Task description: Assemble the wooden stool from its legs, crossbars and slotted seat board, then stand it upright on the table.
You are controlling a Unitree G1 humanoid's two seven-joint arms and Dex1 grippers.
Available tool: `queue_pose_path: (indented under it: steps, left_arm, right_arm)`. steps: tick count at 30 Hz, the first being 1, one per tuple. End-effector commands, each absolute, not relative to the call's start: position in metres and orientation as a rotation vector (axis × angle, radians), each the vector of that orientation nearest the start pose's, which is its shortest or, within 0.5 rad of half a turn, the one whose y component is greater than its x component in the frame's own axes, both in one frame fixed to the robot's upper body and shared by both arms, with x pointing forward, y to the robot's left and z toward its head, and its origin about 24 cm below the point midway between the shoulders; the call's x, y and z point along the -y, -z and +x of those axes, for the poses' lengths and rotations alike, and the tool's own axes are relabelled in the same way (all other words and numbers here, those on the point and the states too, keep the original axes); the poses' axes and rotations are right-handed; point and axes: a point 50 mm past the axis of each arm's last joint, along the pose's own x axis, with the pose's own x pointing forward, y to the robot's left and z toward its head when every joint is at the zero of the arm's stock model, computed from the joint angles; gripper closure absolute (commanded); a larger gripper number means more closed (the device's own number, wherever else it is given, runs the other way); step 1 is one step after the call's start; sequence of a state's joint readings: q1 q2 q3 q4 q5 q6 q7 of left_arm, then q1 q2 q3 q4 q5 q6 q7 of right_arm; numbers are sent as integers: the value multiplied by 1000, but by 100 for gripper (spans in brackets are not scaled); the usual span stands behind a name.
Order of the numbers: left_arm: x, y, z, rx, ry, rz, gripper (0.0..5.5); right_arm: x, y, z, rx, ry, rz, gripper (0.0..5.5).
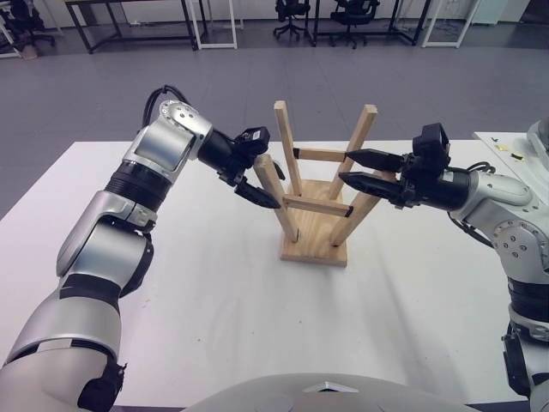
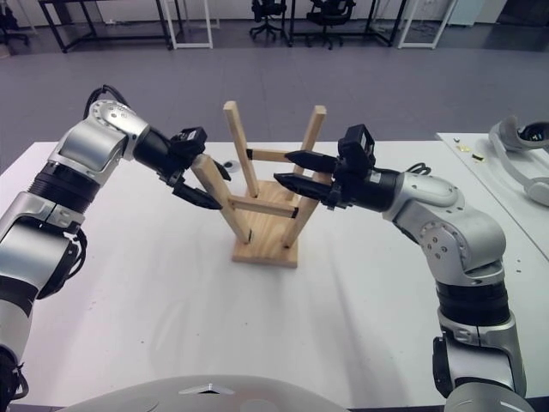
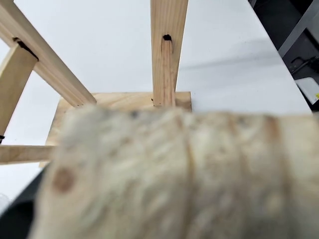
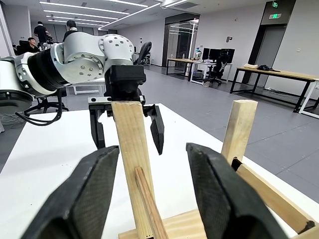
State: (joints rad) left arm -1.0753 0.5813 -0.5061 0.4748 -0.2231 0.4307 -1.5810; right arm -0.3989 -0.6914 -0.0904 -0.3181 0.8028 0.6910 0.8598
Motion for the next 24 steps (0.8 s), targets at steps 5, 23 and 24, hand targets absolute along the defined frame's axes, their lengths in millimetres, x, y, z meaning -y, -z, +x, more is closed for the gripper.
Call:
queue_pose_path:
  steps: [5,23,24]
  left_arm:
    - [-97,-162,332,-582,1650,608,14]
    - [-84,-197,353,-392,1547,573,14]
    - [-81,-203,356,-363,1540,567,14]
  right_arm:
    - [171,-194,270,-68,-1081,8,303]
    - [139,-238,272,199,-705,-455,303]
    - [134,-225,274,176,-693,-503,303]
